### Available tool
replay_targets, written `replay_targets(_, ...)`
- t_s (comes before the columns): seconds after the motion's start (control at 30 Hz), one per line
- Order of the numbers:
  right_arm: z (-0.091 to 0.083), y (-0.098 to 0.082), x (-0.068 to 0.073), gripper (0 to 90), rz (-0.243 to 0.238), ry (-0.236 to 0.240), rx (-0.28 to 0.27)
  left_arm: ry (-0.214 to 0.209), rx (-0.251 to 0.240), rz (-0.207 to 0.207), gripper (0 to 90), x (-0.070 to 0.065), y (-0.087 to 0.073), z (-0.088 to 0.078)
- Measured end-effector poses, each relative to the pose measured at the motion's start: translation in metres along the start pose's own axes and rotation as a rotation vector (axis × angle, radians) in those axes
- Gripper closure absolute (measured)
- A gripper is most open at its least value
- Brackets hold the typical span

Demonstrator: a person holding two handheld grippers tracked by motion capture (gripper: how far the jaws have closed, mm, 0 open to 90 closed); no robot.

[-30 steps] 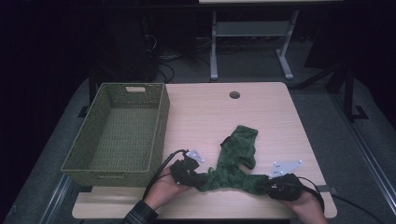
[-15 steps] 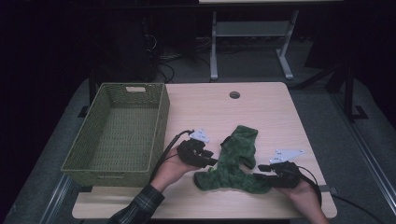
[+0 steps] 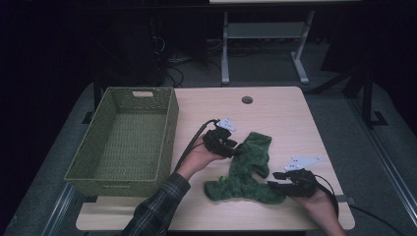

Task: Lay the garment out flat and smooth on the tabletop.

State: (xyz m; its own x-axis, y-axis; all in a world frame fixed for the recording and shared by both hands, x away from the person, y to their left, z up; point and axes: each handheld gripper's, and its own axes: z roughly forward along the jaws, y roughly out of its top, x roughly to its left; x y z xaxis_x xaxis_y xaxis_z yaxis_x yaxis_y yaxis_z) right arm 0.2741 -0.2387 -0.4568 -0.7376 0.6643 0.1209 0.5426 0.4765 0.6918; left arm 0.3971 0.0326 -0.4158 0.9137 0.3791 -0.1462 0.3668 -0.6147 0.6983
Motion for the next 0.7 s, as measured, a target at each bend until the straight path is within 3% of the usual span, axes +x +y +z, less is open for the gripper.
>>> replay_targets(0.23,0.001,-0.001,0.001,55.4,0.000,0.000,0.001,-0.012,0.037,-0.006,53.2,0.006,-0.004,0.015)
replay_targets(0.3,0.001,-0.001,0.001,54.8,0.002,-0.002,-0.002,-0.015,0.038,-0.013,59.5,0.005,-0.005,0.016)
replay_targets(0.37,0.001,-0.001,0.001,53.9,0.004,-0.003,-0.004,0.002,0.051,-0.007,72.3,0.005,-0.005,0.013)
replay_targets(0.43,0.001,-0.001,0.001,53.6,0.007,-0.004,-0.008,0.014,0.039,-0.030,79.0,0.004,-0.007,0.008)
replay_targets(0.7,0.009,0.007,0.001,53.4,0.034,-0.011,-0.007,0.034,-0.016,-0.063,80.7,0.001,-0.023,-0.011)
